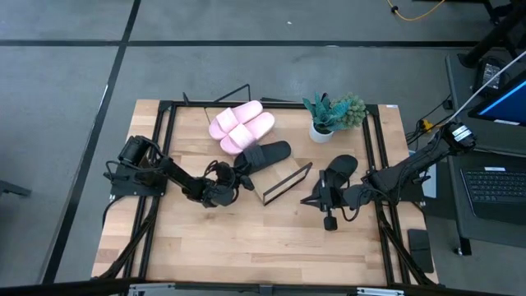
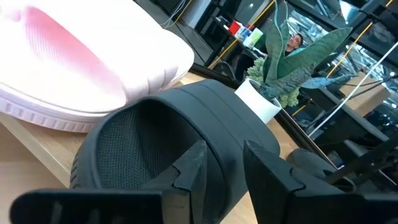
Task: Pick and place slides into the shelf
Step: Adjust the black slides on the shelf
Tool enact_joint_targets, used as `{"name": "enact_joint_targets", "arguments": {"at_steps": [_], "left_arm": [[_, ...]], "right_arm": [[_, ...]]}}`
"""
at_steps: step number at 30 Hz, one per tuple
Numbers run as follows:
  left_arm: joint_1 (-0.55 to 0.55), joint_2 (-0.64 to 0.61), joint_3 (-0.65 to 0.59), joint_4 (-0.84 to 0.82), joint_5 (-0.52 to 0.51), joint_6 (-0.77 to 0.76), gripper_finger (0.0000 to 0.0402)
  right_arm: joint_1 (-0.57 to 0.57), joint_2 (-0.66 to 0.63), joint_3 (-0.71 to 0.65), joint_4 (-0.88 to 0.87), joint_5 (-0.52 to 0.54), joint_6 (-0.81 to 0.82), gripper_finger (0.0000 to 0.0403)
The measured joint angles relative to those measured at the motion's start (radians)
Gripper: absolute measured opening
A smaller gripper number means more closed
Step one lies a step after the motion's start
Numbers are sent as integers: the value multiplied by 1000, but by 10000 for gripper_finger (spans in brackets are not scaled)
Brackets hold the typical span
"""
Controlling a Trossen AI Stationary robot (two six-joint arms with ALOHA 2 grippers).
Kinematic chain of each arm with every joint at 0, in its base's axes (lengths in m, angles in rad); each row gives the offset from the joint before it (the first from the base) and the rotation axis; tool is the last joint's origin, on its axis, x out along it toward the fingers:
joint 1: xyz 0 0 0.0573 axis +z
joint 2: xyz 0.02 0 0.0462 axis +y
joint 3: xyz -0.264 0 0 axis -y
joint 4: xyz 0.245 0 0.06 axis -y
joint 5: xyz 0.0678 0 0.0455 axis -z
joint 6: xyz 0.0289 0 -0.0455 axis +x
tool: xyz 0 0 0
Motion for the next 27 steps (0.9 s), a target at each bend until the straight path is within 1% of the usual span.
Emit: {"name": "enact_joint_targets", "arguments": {"at_steps": [9, 13, 19, 22, 27], "left_arm": [[-9, 0, 0, 0, 1, 5, 90], [-10, 0, 0, 3, 3, 53, 86], [-10, 0, 0, 11, 8, 76, 85], [-16, 0, -1, 14, 28, 112, 85], [-36, -8, -1, 17, 28, 163, 85]], "right_arm": [[0, 0, 0, 8, 0, 0, 21], [0, 0, 0, 8, 0, 0, 21], [0, 0, 0, 8, 0, 0, 21], [0, 0, 0, 8, 0, -1, 21], [0, 0, 0, 7, 0, -1, 21]]}}
